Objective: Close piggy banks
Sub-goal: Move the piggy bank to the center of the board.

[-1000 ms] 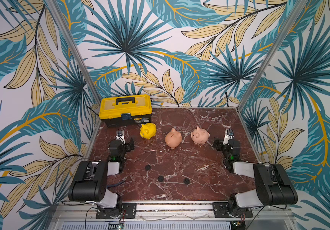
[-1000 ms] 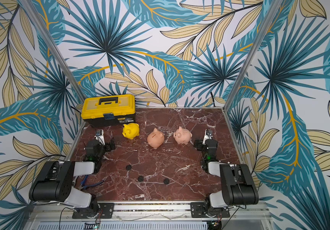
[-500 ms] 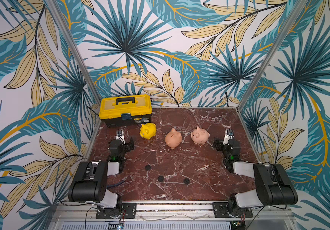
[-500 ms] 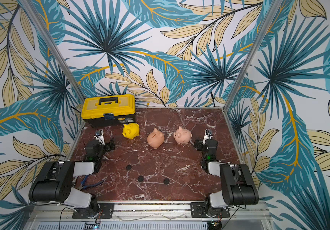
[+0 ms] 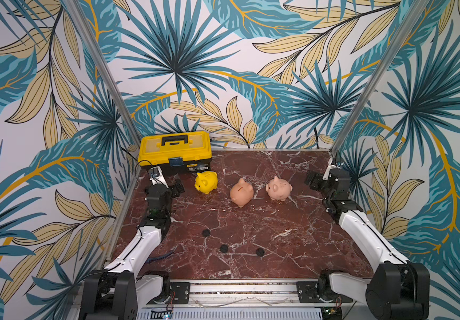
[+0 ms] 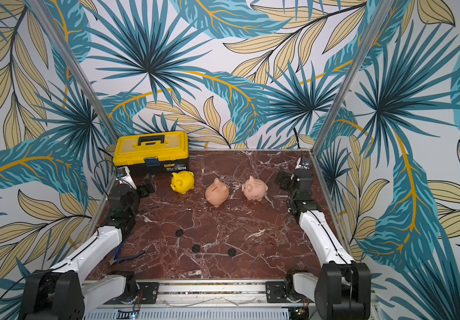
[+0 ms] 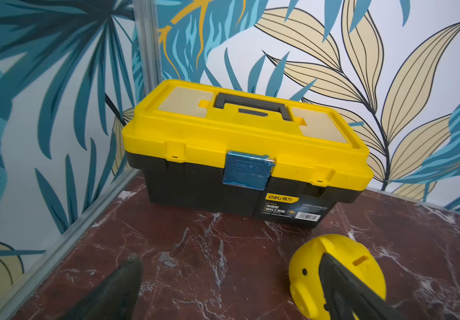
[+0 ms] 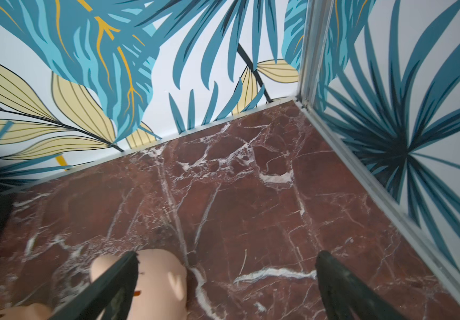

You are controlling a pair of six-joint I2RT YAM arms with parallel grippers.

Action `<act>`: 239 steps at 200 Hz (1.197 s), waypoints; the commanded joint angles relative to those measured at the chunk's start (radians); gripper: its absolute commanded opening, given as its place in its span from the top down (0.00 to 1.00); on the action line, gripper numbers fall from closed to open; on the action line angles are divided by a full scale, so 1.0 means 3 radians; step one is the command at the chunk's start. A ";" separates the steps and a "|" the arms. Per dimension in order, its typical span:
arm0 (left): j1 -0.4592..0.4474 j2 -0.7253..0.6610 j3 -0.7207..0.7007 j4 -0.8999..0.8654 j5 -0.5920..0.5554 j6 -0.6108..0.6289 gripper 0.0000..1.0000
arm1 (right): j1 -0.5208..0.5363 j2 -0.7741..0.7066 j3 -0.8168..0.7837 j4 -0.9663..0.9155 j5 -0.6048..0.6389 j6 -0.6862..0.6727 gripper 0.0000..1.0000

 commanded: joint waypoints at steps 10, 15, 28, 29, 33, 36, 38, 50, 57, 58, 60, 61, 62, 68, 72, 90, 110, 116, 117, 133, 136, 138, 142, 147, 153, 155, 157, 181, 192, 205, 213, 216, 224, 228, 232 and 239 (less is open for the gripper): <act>-0.0127 -0.0074 0.0259 -0.0681 0.0461 -0.0350 0.01 | -0.0009 -0.0122 0.0225 -0.1011 -0.0986 0.0466 0.01; -0.0144 -0.0070 0.0288 -0.0711 0.0516 -0.0368 0.01 | -0.0009 -0.0151 0.0216 -0.1000 -0.1182 0.0506 0.01; -0.0190 -0.0011 0.0413 -0.0839 0.0820 -0.0372 0.00 | -0.0005 -0.0206 0.0167 -0.0955 -0.1626 0.0629 0.01; -0.0194 -0.0002 0.0427 -0.0850 0.0839 -0.0373 0.00 | -0.0004 -0.0210 0.0162 -0.0954 -0.1651 0.0636 0.01; -0.0209 0.0035 0.0468 -0.0896 0.0910 -0.0355 0.00 | -0.0004 -0.0221 0.0147 -0.0948 -0.1739 0.0671 0.01; -0.0224 0.0064 0.0517 -0.0930 0.0952 -0.0336 0.01 | 0.0000 -0.0233 0.0134 -0.0945 -0.1799 0.0701 0.00; -0.0234 0.0082 0.0545 -0.0962 0.0982 -0.0327 0.01 | 0.0001 -0.0246 0.0123 -0.0943 -0.1829 0.0717 0.01; -0.0296 0.0195 0.0706 -0.1101 0.1135 -0.0214 0.00 | 0.0030 -0.0309 0.0074 -0.0956 -0.1981 0.0760 0.00; -0.0320 0.0266 0.0789 -0.1157 0.1221 -0.0144 0.00 | 0.0064 -0.0360 0.0044 -0.0977 -0.2018 0.0766 0.01; -0.0323 0.0277 0.0799 -0.1167 0.1233 -0.0131 0.00 | 0.0068 -0.0364 0.0040 -0.0977 -0.2018 0.0766 0.01; -0.0326 0.0300 0.0820 -0.1182 0.1264 -0.0106 0.00 | 0.0081 -0.0380 0.0030 -0.0982 -0.2024 0.0766 0.01; -0.0326 0.0312 0.0830 -0.1187 0.1278 -0.0097 0.00 | 0.0085 -0.0386 0.0025 -0.0988 -0.2024 0.0766 0.01; -0.0326 0.0324 0.0841 -0.1193 0.1290 -0.0084 0.00 | 0.0089 -0.0394 0.0023 -0.0990 -0.2026 0.0766 0.01; -0.0331 0.0388 0.0907 -0.1233 0.1349 -0.0029 0.00 | 0.0131 -0.0445 -0.0006 -0.1002 -0.2037 0.0756 0.01; -0.0331 0.0432 0.0948 -0.1267 0.1359 0.0006 0.00 | 0.0167 -0.0478 -0.0026 -0.1008 -0.2040 0.0744 0.01; -0.0327 0.0654 0.1173 -0.1440 0.1480 0.0239 0.00 | 0.0337 -0.0607 -0.0114 -0.1032 -0.2016 0.0697 0.01; -0.0306 0.0961 0.1449 -0.1586 0.1533 0.0433 0.00 | 0.0591 -0.0688 -0.0204 -0.1037 -0.1943 0.0669 0.01; -0.0288 0.1062 0.1544 -0.1633 0.1581 0.0462 0.00 | 0.0682 -0.0689 -0.0222 -0.1034 -0.1914 0.0656 0.01; -0.0287 0.1079 0.1556 -0.1641 0.1585 0.0466 0.00 | 0.0702 -0.0689 -0.0223 -0.1034 -0.1904 0.0652 0.01; -0.0235 0.1314 0.1731 -0.1669 0.1727 0.0522 0.00 | 0.0974 -0.0655 -0.0236 -0.1041 -0.1794 0.0609 0.01; -0.0222 0.1358 0.1766 -0.1671 0.1747 0.0532 0.00 | 0.1016 -0.0647 -0.0238 -0.1038 -0.1778 0.0609 0.01; -0.0213 0.1382 0.1781 -0.1669 0.1765 0.0546 0.01 | 0.1046 -0.0638 -0.0240 -0.1029 -0.1771 0.0608 0.01; -0.0202 0.1437 0.1822 -0.1672 0.1799 0.0570 0.01 | 0.1100 -0.0625 -0.0245 -0.1012 -0.1764 0.0608 0.00; -0.0187 0.1499 0.1877 -0.1691 0.1850 0.0602 0.01 | 0.1169 -0.0606 -0.0251 -0.0993 -0.1758 0.0608 0.01; -0.0167 0.1567 0.1936 -0.1720 0.1897 0.0624 0.00 | 0.1241 -0.0586 -0.0253 -0.0967 -0.1753 0.0608 0.01; -0.0161 0.1587 0.1956 -0.1724 0.1910 0.0627 0.01 | 0.1264 -0.0579 -0.0255 -0.0961 -0.1752 0.0608 0.01; -0.0155 0.1609 0.1971 -0.1735 0.1927 0.0635 0.00 | 0.1285 -0.0569 -0.0256 -0.0955 -0.1748 0.0604 0.01; -0.0084 0.1805 0.2113 -0.1745 0.2114 0.0669 0.01 | 0.1492 -0.0508 -0.0250 -0.0900 -0.1674 0.0547 0.01; -0.0076 0.1893 0.2169 -0.1745 0.2174 0.0709 0.01 | 0.1532 -0.0475 -0.0245 -0.0880 -0.1658 0.0537 0.00; -0.0076 0.1971 0.2219 -0.1756 0.2246 0.0753 0.00 | 0.1573 -0.0432 -0.0237 -0.0852 -0.1663 0.0531 0.01; -0.0076 0.2017 0.2244 -0.1756 0.2270 0.0763 0.00 | 0.1598 -0.0406 -0.0226 -0.0840 -0.1660 0.0531 0.01; -0.0076 0.2033 0.2256 -0.1759 0.2281 0.0771 0.00 | 0.1605 -0.0399 -0.0220 -0.0836 -0.1662 0.0530 0.01; -0.0073 0.2069 0.2288 -0.1766 0.2289 0.0782 0.00 | 0.1629 -0.0380 -0.0210 -0.0831 -0.1665 0.0521 0.01; -0.0076 0.2083 0.2299 -0.1766 0.2293 0.0789 0.00 | 0.1640 -0.0370 -0.0202 -0.0830 -0.1661 0.0516 0.01; -0.0076 0.2100 0.2315 -0.1768 0.2300 0.0794 0.00 | 0.1649 -0.0364 -0.0196 -0.0830 -0.1654 0.0508 0.01; -0.0076 0.2127 0.2339 -0.1775 0.2317 0.0800 0.01 | 0.1667 -0.0349 -0.0180 -0.0835 -0.1648 0.0502 0.01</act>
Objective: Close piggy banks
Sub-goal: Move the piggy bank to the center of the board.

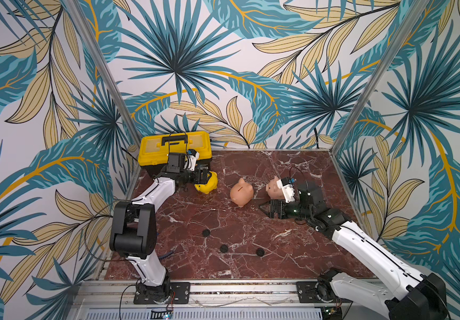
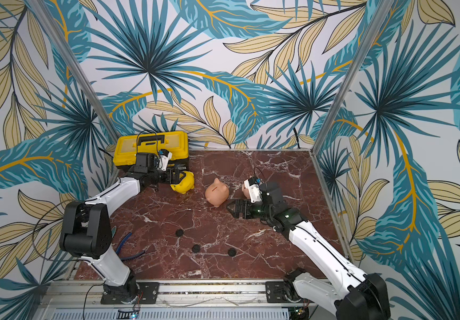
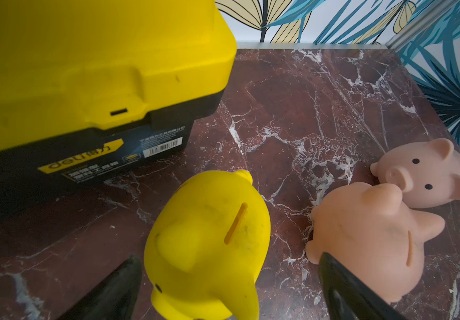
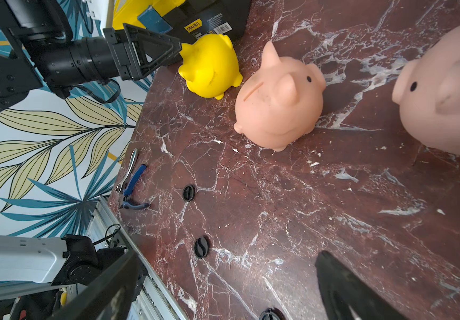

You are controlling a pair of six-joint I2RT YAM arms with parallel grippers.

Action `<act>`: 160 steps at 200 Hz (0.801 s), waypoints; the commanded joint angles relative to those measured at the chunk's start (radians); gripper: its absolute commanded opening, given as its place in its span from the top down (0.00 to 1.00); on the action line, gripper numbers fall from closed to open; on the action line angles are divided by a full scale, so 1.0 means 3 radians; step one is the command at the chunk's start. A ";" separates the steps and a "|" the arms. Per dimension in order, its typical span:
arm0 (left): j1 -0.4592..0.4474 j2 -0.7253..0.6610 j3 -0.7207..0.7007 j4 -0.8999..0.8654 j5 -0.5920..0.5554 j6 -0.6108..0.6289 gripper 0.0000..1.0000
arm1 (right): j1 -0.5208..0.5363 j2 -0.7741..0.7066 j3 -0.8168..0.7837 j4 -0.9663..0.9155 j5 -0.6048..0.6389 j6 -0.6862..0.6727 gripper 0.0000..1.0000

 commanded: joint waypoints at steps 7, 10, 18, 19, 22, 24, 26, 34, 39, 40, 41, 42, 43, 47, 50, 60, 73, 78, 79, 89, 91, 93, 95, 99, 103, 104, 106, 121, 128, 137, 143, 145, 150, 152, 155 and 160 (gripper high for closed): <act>0.0019 0.0084 0.0244 -0.0058 0.0169 0.0112 0.00 | 0.0072 0.0061 0.0006 0.0064 0.0078 -0.0090 0.00; 0.0019 0.0097 0.0256 -0.0064 0.0176 0.0111 0.00 | 0.0076 0.0068 0.0015 0.0060 0.0078 -0.0093 0.01; 0.0019 0.0119 0.0279 -0.0074 0.0189 0.0108 0.01 | 0.0084 0.0081 0.0029 0.0049 0.0086 -0.0106 0.01; 0.0019 0.0120 0.0282 -0.0075 0.0190 0.0107 0.01 | 0.0087 0.0085 0.0030 0.0048 0.0090 -0.0107 0.01; 0.0019 0.0128 0.0289 -0.0075 0.0192 0.0107 0.00 | 0.0089 0.0086 0.0031 0.0041 0.0095 -0.0107 0.01; 0.0019 0.0131 0.0293 -0.0075 0.0195 0.0108 0.00 | 0.0089 0.0093 0.0036 0.0035 0.0102 -0.0107 0.00; 0.0019 0.0136 0.0298 -0.0075 0.0198 0.0107 0.01 | 0.0089 0.0095 0.0037 0.0033 0.0103 -0.0110 0.00; 0.0017 0.0147 0.0299 -0.0075 0.0215 0.0116 0.00 | 0.0096 0.0104 0.0047 0.0023 0.0111 -0.0115 0.00; 0.0014 0.0155 0.0301 -0.0075 0.0228 0.0115 0.00 | 0.0095 0.0109 0.0052 0.0022 0.0108 -0.0118 0.00; 0.0014 0.0157 0.0300 -0.0075 0.0229 0.0116 0.00 | 0.0097 0.0109 0.0052 0.0020 0.0103 -0.0118 0.00; 0.0012 0.0157 0.0300 -0.0075 0.0230 0.0119 0.01 | 0.0101 0.0112 0.0052 0.0021 0.0106 -0.0115 0.01; 0.0010 0.0158 0.0297 -0.0075 0.0230 0.0118 0.01 | 0.0103 0.0116 0.0052 0.0019 0.0108 -0.0119 0.01; 0.0010 0.0158 0.0299 -0.0075 0.0230 0.0117 0.01 | 0.0104 0.0115 0.0052 0.0018 0.0111 -0.0118 0.00; 0.0005 0.0163 0.0299 -0.0078 0.0233 0.0120 0.01 | 0.0107 0.0119 0.0052 0.0018 0.0113 -0.0119 0.01; 0.0004 0.0163 0.0300 -0.0087 0.0236 0.0122 0.00 | 0.0109 0.0117 0.0052 0.0017 0.0114 -0.0123 0.01; -0.0015 0.0164 0.0298 -0.0104 0.0250 0.0139 0.01 | 0.0113 0.0120 0.0042 0.0012 0.0124 -0.0128 0.01; -0.0057 0.0155 0.0293 -0.0150 0.0231 0.0167 0.01 | 0.0117 0.0125 0.0037 0.0012 0.0138 -0.0138 0.00; -0.0075 0.0146 0.0290 -0.0151 0.0216 0.0183 0.00 | 0.0117 0.0127 0.0037 0.0007 0.0144 -0.0133 0.01; -0.0079 0.0144 0.0290 -0.0151 0.0213 0.0186 0.00 | 0.0116 0.0128 0.0037 0.0007 0.0145 -0.0133 0.01; -0.0116 0.0128 0.0284 -0.0254 0.0180 0.0201 0.00 | 0.0119 0.0131 0.0042 0.0004 0.0145 -0.0133 0.00; -0.0123 0.0121 0.0283 -0.0260 0.0177 0.0199 0.00 | 0.0120 0.0133 0.0042 0.0003 0.0145 -0.0133 0.01; -0.0130 0.0115 0.0281 -0.0268 0.0176 0.0201 0.00 | 0.0121 0.0134 0.0046 0.0002 0.0145 -0.0133 0.01; -0.0137 0.0110 0.0276 -0.0272 0.0175 0.0201 0.00 | 0.0120 0.0135 0.0047 0.0003 0.0147 -0.0133 0.01; -0.0148 0.0100 0.0264 -0.0276 0.0163 0.0193 0.01 | 0.0123 0.0135 0.0047 0.0004 0.0149 -0.0133 0.01; -0.0162 0.0086 0.0255 -0.0275 0.0155 0.0182 0.00 | 0.0122 0.0137 0.0052 0.0002 0.0153 -0.0133 0.01; -0.0166 0.0081 0.0249 -0.0275 0.0155 0.0178 0.00 | 0.0121 0.0136 0.0052 -0.0001 0.0154 -0.0133 0.01; -0.0171 0.0077 0.0245 -0.0277 0.0154 0.0172 0.00 | 0.0123 0.0139 0.0052 -0.0002 0.0155 -0.0136 0.01; -0.0222 0.0028 0.0201 -0.0275 0.0154 0.0133 0.00 | 0.0124 0.0145 0.0052 -0.0009 0.0166 -0.0137 0.01; -0.0257 0.0013 0.0186 -0.0275 0.0137 0.0114 0.01 | 0.0127 0.0146 0.0052 -0.0014 0.0168 -0.0142 0.01; -0.0291 -0.0003 0.0168 -0.0275 0.0115 0.0081 0.00 | 0.0126 0.0156 0.0052 -0.0014 0.0170 -0.0140 0.01; -0.0321 -0.0013 0.0149 -0.0274 0.0099 0.0050 0.01 | 0.0127 0.0162 0.0052 -0.0014 0.0170 -0.0138 0.00; -0.0325 -0.0015 0.0147 -0.0274 0.0098 0.0036 0.00 | 0.0127 0.0161 0.0052 -0.0014 0.0170 -0.0138 0.01; -0.0354 -0.0023 0.0130 -0.0279 0.0106 0.0015 0.01 | 0.0128 0.0164 0.0052 -0.0014 0.0170 -0.0136 0.01; -0.0364 -0.0025 0.0128 -0.0275 0.0106 0.0003 0.00 | 0.0126 0.0165 0.0052 -0.0014 0.0170 -0.0138 0.00; -0.0379 -0.0033 0.0120 -0.0275 0.0104 -0.0005 0.01 | 0.0125 0.0165 0.0054 -0.0014 0.0168 -0.0137 0.00; -0.0410 -0.0041 0.0103 -0.0277 0.0090 -0.0022 0.00 | 0.0128 0.0168 0.0052 -0.0018 0.0170 -0.0138 0.01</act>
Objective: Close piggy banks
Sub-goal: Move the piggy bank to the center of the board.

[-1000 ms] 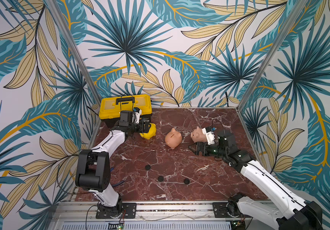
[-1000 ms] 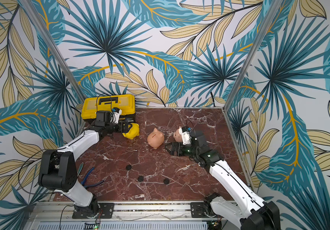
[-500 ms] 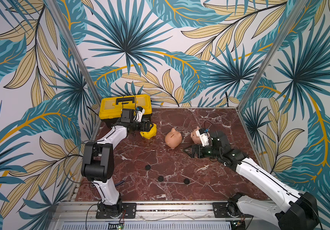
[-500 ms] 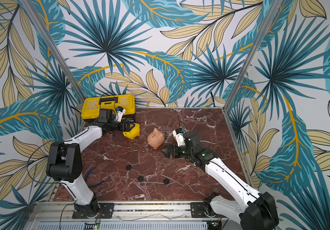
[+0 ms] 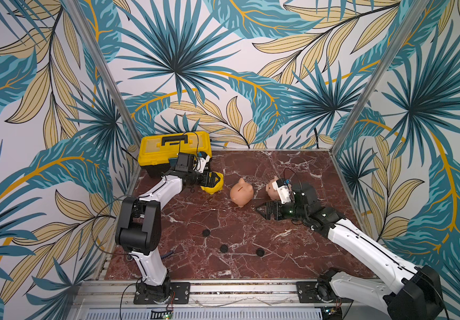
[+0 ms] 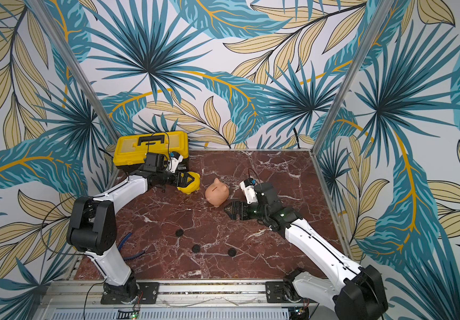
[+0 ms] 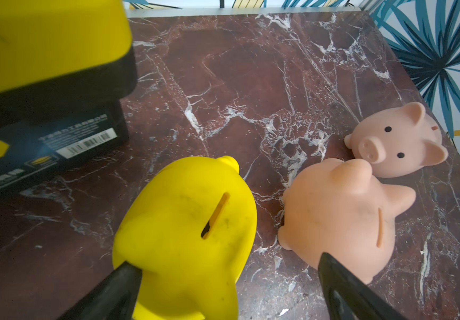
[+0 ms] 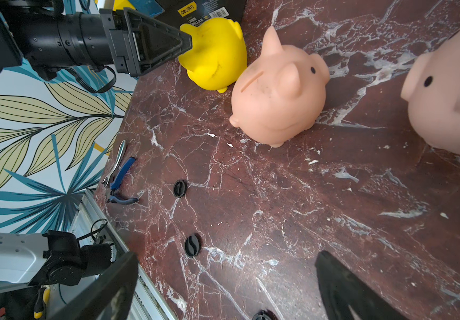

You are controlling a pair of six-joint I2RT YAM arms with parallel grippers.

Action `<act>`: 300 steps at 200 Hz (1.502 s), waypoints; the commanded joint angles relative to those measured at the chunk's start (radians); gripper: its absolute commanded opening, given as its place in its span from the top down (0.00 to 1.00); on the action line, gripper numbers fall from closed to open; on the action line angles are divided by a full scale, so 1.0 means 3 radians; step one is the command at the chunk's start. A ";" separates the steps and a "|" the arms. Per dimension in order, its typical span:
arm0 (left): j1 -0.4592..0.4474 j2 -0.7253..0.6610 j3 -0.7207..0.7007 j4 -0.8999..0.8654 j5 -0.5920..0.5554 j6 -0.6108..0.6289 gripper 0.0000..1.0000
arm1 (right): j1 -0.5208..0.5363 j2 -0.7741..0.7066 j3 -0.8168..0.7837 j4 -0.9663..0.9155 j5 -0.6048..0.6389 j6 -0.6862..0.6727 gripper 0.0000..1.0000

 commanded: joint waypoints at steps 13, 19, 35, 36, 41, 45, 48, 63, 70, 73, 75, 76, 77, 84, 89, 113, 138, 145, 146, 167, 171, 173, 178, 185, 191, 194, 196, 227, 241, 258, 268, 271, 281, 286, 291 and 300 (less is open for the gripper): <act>-0.0191 -0.0179 -0.0059 -0.0059 -0.0123 -0.0136 0.00 | 0.0019 0.0034 0.0043 -0.0037 0.0046 -0.0050 0.01; -0.0225 -0.0190 -0.0077 -0.0061 -0.0137 -0.0162 0.00 | 0.0022 0.0029 0.0043 -0.0043 0.0051 -0.0053 0.01; -0.0315 -0.0228 -0.0132 -0.0064 -0.0159 -0.0240 0.01 | 0.0018 0.0028 0.0043 -0.0058 0.0058 -0.0056 0.01; -0.0321 -0.0230 -0.0137 -0.0065 -0.0159 -0.0243 0.01 | 0.0020 0.0028 0.0043 -0.0061 0.0060 -0.0056 0.01; -0.0355 -0.0249 -0.0158 -0.0061 -0.0166 -0.0263 0.01 | 0.0019 0.0026 0.0041 -0.0065 0.0067 -0.0055 0.00; -0.0378 -0.0263 -0.0172 -0.0064 -0.0174 -0.0275 0.00 | 0.0020 0.0028 0.0041 -0.0064 0.0070 -0.0056 0.01; -0.0394 -0.0274 -0.0182 -0.0061 -0.0178 -0.0282 0.00 | 0.0021 0.0024 0.0039 -0.0064 0.0077 -0.0056 0.01; -0.0457 -0.0345 -0.0235 -0.0062 -0.0191 -0.0313 0.00 | 0.0019 0.0028 0.0038 -0.0069 0.0079 -0.0061 0.01; -0.0474 -0.0380 -0.0256 -0.0061 -0.0188 -0.0313 0.00 | 0.0019 0.0035 0.0043 -0.0069 0.0088 -0.0065 0.01; -0.0474 -0.0396 -0.0262 -0.0065 -0.0191 -0.0313 0.01 | 0.0019 0.0036 0.0043 -0.0066 0.0088 -0.0061 0.01; -0.0474 -0.0404 -0.0266 -0.0066 -0.0192 -0.0310 0.00 | 0.0019 0.0040 0.0043 -0.0068 0.0088 -0.0070 0.01; -0.0475 -0.0408 -0.0265 -0.0071 -0.0196 -0.0306 0.00 | 0.0020 0.0039 0.0043 -0.0068 0.0088 -0.0068 0.01; -0.0475 -0.0412 -0.0268 -0.0076 -0.0199 -0.0305 0.01 | 0.0021 0.0039 0.0043 -0.0069 0.0088 -0.0069 0.01; -0.0473 -0.0438 -0.0251 -0.0107 -0.0252 -0.0268 0.00 | 0.0021 0.0043 0.0048 -0.0070 0.0093 -0.0074 0.00; -0.0475 -0.0455 -0.0233 -0.0139 -0.0310 -0.0223 0.01 | 0.0021 0.0048 0.0049 -0.0069 0.0084 -0.0075 0.01; -0.0433 -0.0486 -0.0123 -0.0251 -0.0566 0.0054 0.01 | 0.0025 0.0069 0.0064 -0.0068 0.0072 -0.0099 0.01; -0.0207 -0.0399 0.0030 -0.0257 -0.0452 0.0278 0.00 | 0.0023 0.0089 0.0074 -0.0064 0.0072 -0.0114 0.01; -0.0124 -0.0333 0.0077 -0.0240 -0.0328 0.0335 0.01 | 0.0026 0.0095 0.0074 -0.0059 0.0067 -0.0117 0.01; -0.0113 -0.0329 0.0087 -0.0242 -0.0310 0.0346 0.00 | 0.0027 0.0095 0.0074 -0.0061 0.0062 -0.0117 0.00; 0.0031 -0.0077 0.0303 -0.0253 -0.0134 0.0477 0.01 | 0.0030 0.0105 0.0074 -0.0059 0.0057 -0.0144 0.01; 0.0043 -0.0026 0.0340 -0.0265 -0.0084 0.0507 0.01 | 0.0030 0.0105 0.0074 -0.0059 0.0057 -0.0150 0.00; 0.0050 -0.0010 0.0361 -0.0276 -0.0058 0.0522 0.00 | 0.0031 0.0107 0.0074 -0.0059 0.0057 -0.0153 0.01; 0.0064 0.0039 0.0411 -0.0308 -0.0004 0.0555 0.01 | 0.0027 0.0105 0.0074 -0.0066 0.0057 -0.0160 0.01; 0.0079 0.0100 0.0477 -0.0364 0.0092 0.0601 0.01 | 0.0029 0.0107 0.0079 -0.0076 0.0061 -0.0169 0.01; 0.0087 0.0152 0.0539 -0.0403 0.0173 0.0632 0.00 | 0.0031 0.0106 0.0079 -0.0083 0.0061 -0.0181 0.01; 0.0091 0.0174 0.0562 -0.0423 0.0215 0.0661 0.01 | 0.0028 0.0105 0.0079 -0.0084 0.0065 -0.0184 0.01; 0.0094 0.0190 0.0575 -0.0431 0.0238 0.0670 0.01 | 0.0031 0.0105 0.0079 -0.0084 0.0062 -0.0184 0.01; 0.0089 0.0366 0.0700 -0.0474 0.0501 0.0799 0.01 | 0.0033 0.0120 0.0084 -0.0094 0.0068 -0.0219 0.00; 0.0087 0.0422 0.0731 -0.0475 0.0538 0.0816 0.00 | 0.0033 0.0135 0.0094 -0.0094 0.0069 -0.0225 0.00; 0.0087 0.0483 0.0748 -0.0490 0.0624 0.0827 0.01 | 0.0035 0.0164 0.0110 -0.0094 0.0052 -0.0237 0.01; 0.0077 0.0501 0.0743 -0.0500 0.0645 0.0831 0.00 | 0.0033 0.0176 0.0113 -0.0091 0.0047 -0.0242 0.01; 0.0072 0.0503 0.0738 -0.0511 0.0651 0.0839 0.00 | 0.0032 0.0179 0.0114 -0.0093 0.0047 -0.0240 0.01; 0.0052 0.0487 0.0706 -0.0530 0.0656 0.0852 0.01 | 0.0033 0.0190 0.0110 -0.0097 0.0050 -0.0239 0.00; 0.0038 0.0472 0.0682 -0.0531 0.0642 0.0860 0.00 | 0.0037 0.0192 0.0107 -0.0097 0.0052 -0.0237 0.01; 0.0024 0.0452 0.0656 -0.0533 0.0627 0.0870 0.00 | 0.0038 0.0194 0.0102 -0.0089 0.0052 -0.0239 0.01; -0.0002 0.0407 0.0602 -0.0538 0.0610 0.0888 0.00 | 0.0039 0.0198 0.0095 -0.0094 0.0052 -0.0239 0.01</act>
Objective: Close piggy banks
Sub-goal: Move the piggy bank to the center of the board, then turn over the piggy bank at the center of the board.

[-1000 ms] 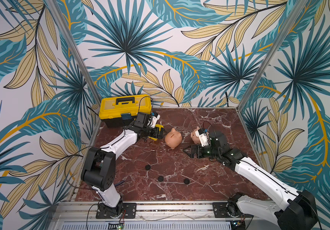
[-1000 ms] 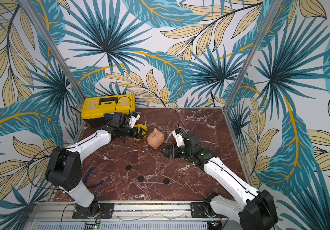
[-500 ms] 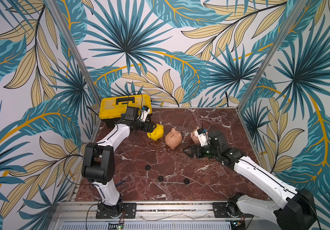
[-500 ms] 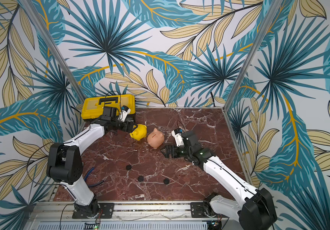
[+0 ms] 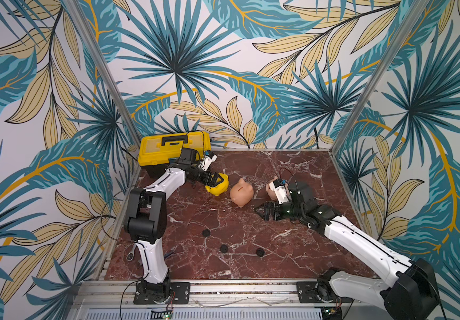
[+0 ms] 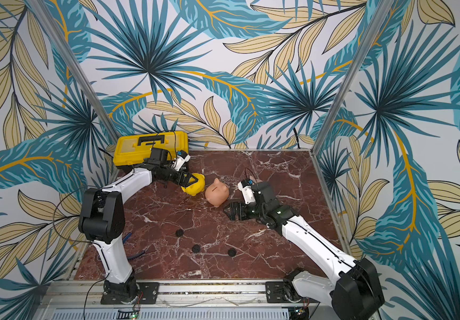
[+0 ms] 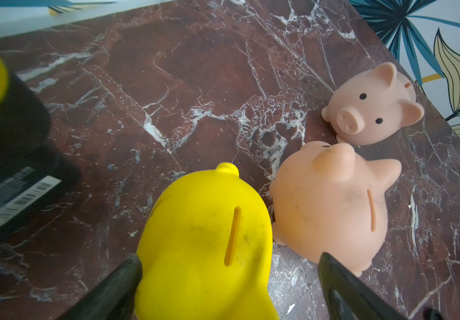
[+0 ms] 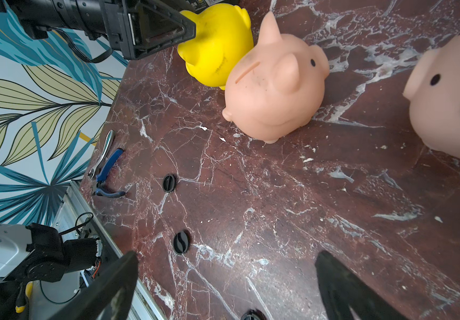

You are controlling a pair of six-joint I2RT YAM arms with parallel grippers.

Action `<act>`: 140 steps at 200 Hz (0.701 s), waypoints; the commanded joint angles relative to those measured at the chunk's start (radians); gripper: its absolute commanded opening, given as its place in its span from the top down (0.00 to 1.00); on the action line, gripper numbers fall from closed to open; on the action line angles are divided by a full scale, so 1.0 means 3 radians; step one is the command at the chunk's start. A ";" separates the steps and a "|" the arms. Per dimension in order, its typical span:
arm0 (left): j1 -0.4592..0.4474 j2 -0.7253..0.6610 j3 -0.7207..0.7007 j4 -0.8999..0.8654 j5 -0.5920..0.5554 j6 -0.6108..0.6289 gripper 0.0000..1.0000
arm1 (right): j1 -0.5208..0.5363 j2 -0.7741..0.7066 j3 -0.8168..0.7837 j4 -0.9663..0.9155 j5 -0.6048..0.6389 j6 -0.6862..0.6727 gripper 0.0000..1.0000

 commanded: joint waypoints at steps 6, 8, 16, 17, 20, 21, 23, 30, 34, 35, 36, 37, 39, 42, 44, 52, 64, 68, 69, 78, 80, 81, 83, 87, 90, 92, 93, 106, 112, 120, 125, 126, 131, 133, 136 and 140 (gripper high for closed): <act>-0.0081 -0.0117 -0.0017 -0.0062 0.0067 0.0114 0.00 | 0.0021 0.0026 0.0041 -0.0047 0.0019 -0.0065 0.01; -0.0088 -0.0125 -0.0033 -0.0060 0.0056 0.0114 0.00 | 0.0022 0.0026 0.0037 -0.0044 0.0019 -0.0061 0.01; -0.0125 -0.0173 -0.0084 -0.0065 0.0007 0.0114 0.01 | 0.0019 0.0022 0.0031 -0.0048 0.0024 -0.0061 0.01; -0.0130 -0.0177 -0.0091 -0.0063 -0.0002 0.0114 0.01 | 0.0018 0.0021 0.0028 -0.0051 0.0024 -0.0063 0.01; -0.0149 -0.0195 -0.0115 -0.0063 -0.0035 0.0118 0.00 | 0.0020 0.0021 0.0026 -0.0049 0.0027 -0.0065 0.01; -0.0155 -0.0203 -0.0122 -0.0065 -0.0045 0.0119 0.00 | 0.0019 0.0021 0.0026 -0.0051 0.0025 -0.0063 0.00; -0.0170 -0.0215 -0.0136 -0.0062 -0.0070 0.0119 0.00 | 0.0019 0.0019 0.0026 -0.0049 0.0026 -0.0065 0.01; -0.0215 -0.0273 -0.0191 -0.0066 -0.0148 0.0121 0.00 | 0.0021 0.0024 0.0021 -0.0049 0.0032 -0.0065 0.01; -0.0241 -0.0301 -0.0222 -0.0066 -0.0194 0.0119 0.00 | 0.0019 0.0026 0.0017 -0.0049 0.0041 -0.0063 0.01; -0.0250 -0.0309 -0.0229 -0.0066 -0.0204 0.0119 0.00 | 0.0018 0.0026 0.0016 -0.0051 0.0040 -0.0064 0.01; -0.0256 -0.0316 -0.0238 -0.0066 -0.0215 0.0119 0.00 | 0.0018 0.0026 0.0016 -0.0052 0.0040 -0.0065 0.01; -0.0260 -0.0322 -0.0247 -0.0063 -0.0225 0.0119 0.00 | 0.0021 0.0026 0.0016 -0.0053 0.0040 -0.0065 0.00; -0.0275 -0.0337 -0.0259 -0.0065 -0.0249 0.0115 0.00 | 0.0019 0.0026 0.0016 -0.0056 0.0039 -0.0065 0.01; -0.0287 -0.0358 -0.0282 -0.0065 -0.0294 0.0109 0.00 | 0.0018 0.0026 0.0016 -0.0054 0.0043 -0.0066 0.00; -0.0302 -0.0369 -0.0295 -0.0066 -0.0323 0.0102 0.00 | 0.0018 0.0029 0.0012 -0.0056 0.0044 -0.0064 0.00; -0.0357 -0.0413 -0.0341 -0.0065 -0.0445 0.0086 0.00 | 0.0023 0.0037 0.0010 -0.0054 0.0050 -0.0061 0.01; -0.0426 -0.0468 -0.0408 -0.0066 -0.0635 0.0053 0.00 | 0.0019 0.0042 0.0005 -0.0054 0.0060 -0.0049 0.01; -0.0448 -0.0483 -0.0421 -0.0065 -0.0706 0.0036 0.01 | 0.0020 0.0047 0.0005 -0.0054 0.0062 -0.0047 0.01; -0.0455 -0.0488 -0.0423 -0.0065 -0.0721 0.0034 0.00 | 0.0019 0.0049 0.0005 -0.0054 0.0061 -0.0043 0.01; -0.0513 -0.0514 -0.0455 -0.0065 -0.0861 0.0005 0.00 | 0.0022 0.0058 0.0005 -0.0059 0.0060 -0.0040 0.01; -0.0528 -0.0517 -0.0459 -0.0066 -0.0903 -0.0004 0.00 | 0.0019 0.0061 0.0005 -0.0059 0.0060 -0.0040 0.01; -0.0533 -0.0520 -0.0463 -0.0063 -0.0924 -0.0009 0.01 | 0.0021 0.0064 0.0005 -0.0061 0.0060 -0.0037 0.01; -0.0547 -0.0522 -0.0465 -0.0065 -0.0960 -0.0019 0.01 | 0.0019 0.0067 0.0005 -0.0061 0.0057 -0.0035 0.01; -0.0571 -0.0523 -0.0466 -0.0064 -0.1077 -0.0050 0.00 | 0.0019 0.0073 0.0005 -0.0064 0.0061 -0.0033 0.01; -0.0587 -0.0523 -0.0466 -0.0066 -0.1137 -0.0070 0.00 | 0.0020 0.0075 0.0001 -0.0063 0.0060 -0.0029 0.01; -0.0596 -0.0523 -0.0466 -0.0063 -0.1170 -0.0080 0.00 | 0.0020 0.0076 0.0001 -0.0064 0.0060 -0.0027 0.00; -0.0601 -0.0523 -0.0466 -0.0064 -0.1183 -0.0086 0.00 | 0.0024 0.0077 0.0000 -0.0061 0.0057 -0.0026 0.00; -0.0680 -0.0518 -0.0468 -0.0064 -0.1423 -0.0202 0.00 | 0.0023 0.0087 -0.0001 -0.0063 0.0067 -0.0029 0.01; -0.0714 -0.0522 -0.0466 -0.0061 -0.1465 -0.0253 0.00 | 0.0024 0.0097 0.0005 -0.0064 0.0074 -0.0027 0.01; -0.0752 -0.0528 -0.0481 -0.0060 -0.1526 -0.0317 0.00 | 0.0025 0.0113 0.0022 -0.0073 0.0081 -0.0028 0.00; -0.0765 -0.0520 -0.0479 -0.0062 -0.1607 -0.0382 0.00 | 0.0028 0.0121 0.0029 -0.0082 0.0084 -0.0026 0.01; -0.0772 -0.0522 -0.0480 -0.0064 -0.1622 -0.0397 0.00 | 0.0028 0.0122 0.0033 -0.0083 0.0085 -0.0025 0.01; -0.0782 -0.0518 -0.0480 -0.0062 -0.1672 -0.0470 0.01 | 0.0028 0.0132 0.0045 -0.0094 0.0085 -0.0025 0.01; -0.0784 -0.0518 -0.0481 -0.0064 -0.1676 -0.0489 0.00 | 0.0027 0.0136 0.0048 -0.0097 0.0089 -0.0025 0.01; -0.0785 -0.0518 -0.0479 -0.0065 -0.1681 -0.0540 0.00 | 0.0028 0.0139 0.0055 -0.0099 0.0087 -0.0027 0.01; -0.0788 -0.0518 -0.0476 -0.0064 -0.1683 -0.0601 0.00 | 0.0028 0.0143 0.0061 -0.0104 0.0085 -0.0029 0.00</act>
